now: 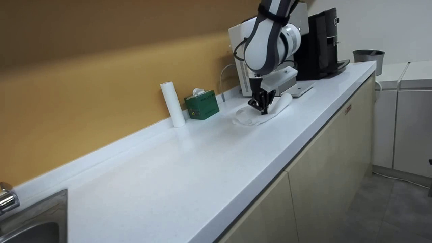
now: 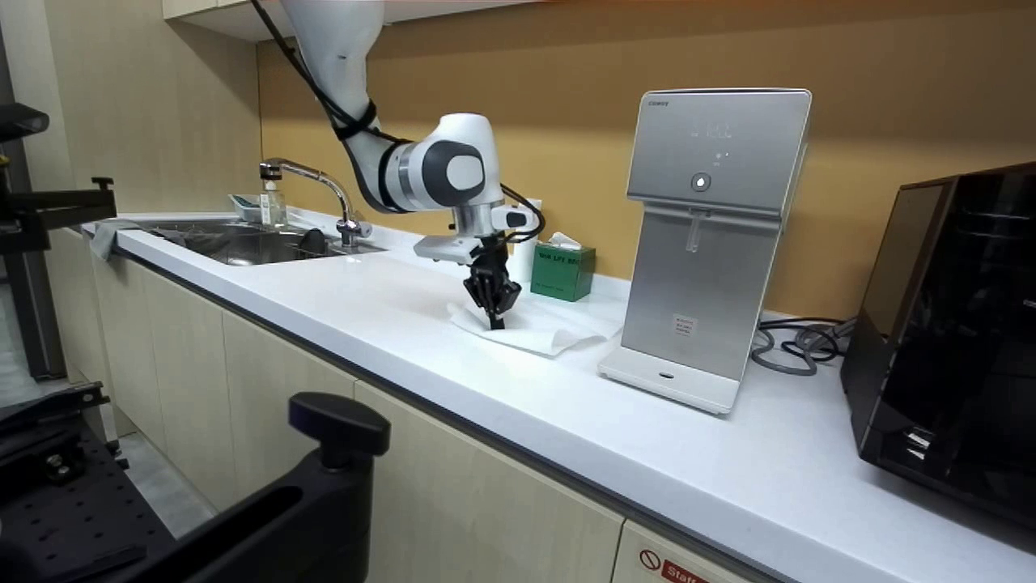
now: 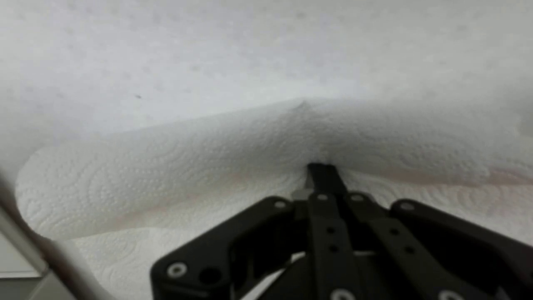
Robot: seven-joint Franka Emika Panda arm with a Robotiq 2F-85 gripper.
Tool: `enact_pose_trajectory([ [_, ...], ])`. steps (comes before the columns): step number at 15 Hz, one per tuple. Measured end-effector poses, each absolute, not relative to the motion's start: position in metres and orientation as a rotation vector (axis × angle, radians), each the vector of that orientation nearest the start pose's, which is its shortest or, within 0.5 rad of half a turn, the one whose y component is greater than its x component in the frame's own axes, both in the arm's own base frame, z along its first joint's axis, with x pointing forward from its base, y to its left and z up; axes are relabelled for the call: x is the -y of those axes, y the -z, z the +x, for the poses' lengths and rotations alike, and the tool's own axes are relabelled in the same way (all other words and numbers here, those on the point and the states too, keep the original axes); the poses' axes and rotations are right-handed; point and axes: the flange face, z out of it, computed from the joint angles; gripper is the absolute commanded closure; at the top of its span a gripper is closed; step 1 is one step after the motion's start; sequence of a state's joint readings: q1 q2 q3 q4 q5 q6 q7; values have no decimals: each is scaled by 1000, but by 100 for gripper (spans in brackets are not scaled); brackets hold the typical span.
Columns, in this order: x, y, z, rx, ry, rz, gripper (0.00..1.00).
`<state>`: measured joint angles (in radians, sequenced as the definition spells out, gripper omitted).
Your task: Use the paper towels to wipe the counter top
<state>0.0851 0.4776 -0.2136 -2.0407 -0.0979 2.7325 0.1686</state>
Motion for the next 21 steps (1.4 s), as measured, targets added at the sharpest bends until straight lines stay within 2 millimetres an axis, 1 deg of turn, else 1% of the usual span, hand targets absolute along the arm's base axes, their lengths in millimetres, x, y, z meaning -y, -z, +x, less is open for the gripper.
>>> enact_pose_trajectory([
  [2, 97, -232, 607, -404, 362, -3252, 100],
  [3, 104, -232, 602, -440, 355, -3251, 100],
  [5, 110, -232, 593, -476, 335, -3241, 100],
  [7, 108, -233, 582, -476, 296, -3228, 100],
  [9, 98, -234, 572, -430, 229, -3201, 100],
  [10, 90, -234, 568, -391, 198, -3182, 100],
  [14, 41, -234, 553, -197, 91, -3104, 100],
  [17, 8, -234, 548, -64, 22, -3056, 100],
  [18, 1, -234, 548, -36, -3, -3051, 100],
  [20, -4, -234, 549, -13, -34, -3050, 100],
  [21, -4, -234, 550, -5, -45, -3053, 89],
])
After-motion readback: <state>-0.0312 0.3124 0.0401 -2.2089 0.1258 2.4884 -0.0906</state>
